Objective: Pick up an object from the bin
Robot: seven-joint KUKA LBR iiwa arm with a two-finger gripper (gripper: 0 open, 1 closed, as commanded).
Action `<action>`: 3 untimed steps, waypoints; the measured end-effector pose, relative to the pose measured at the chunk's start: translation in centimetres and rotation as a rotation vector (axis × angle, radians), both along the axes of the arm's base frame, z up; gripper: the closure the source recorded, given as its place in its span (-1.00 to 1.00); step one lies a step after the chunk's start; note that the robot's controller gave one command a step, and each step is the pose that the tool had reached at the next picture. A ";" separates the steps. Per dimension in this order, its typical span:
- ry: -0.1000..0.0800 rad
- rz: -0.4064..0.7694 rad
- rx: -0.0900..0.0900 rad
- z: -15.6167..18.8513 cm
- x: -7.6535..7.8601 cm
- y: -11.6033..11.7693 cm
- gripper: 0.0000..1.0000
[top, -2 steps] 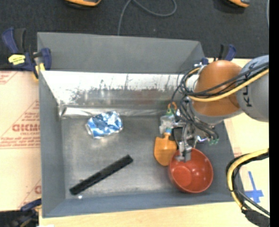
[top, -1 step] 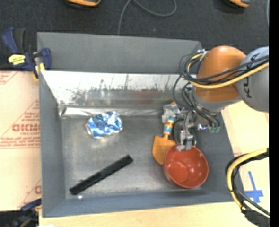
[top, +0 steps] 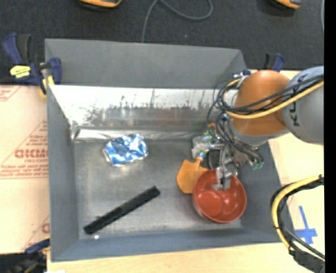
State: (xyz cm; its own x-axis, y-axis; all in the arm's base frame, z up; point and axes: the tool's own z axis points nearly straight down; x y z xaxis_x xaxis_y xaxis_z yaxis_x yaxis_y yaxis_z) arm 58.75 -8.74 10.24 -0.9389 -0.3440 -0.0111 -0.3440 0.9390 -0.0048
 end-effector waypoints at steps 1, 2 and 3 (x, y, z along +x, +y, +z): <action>0.001 -0.136 0.009 -2.6 -0.1 -3.3 -1.00; -0.002 -0.140 0.007 -2.8 -0.6 -3.3 -1.00; 0.000 -0.244 0.009 -2.9 -0.9 -2.5 -1.00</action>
Offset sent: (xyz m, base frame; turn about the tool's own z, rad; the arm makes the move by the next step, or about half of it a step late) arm -0.0155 -0.0145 -0.0324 0.1240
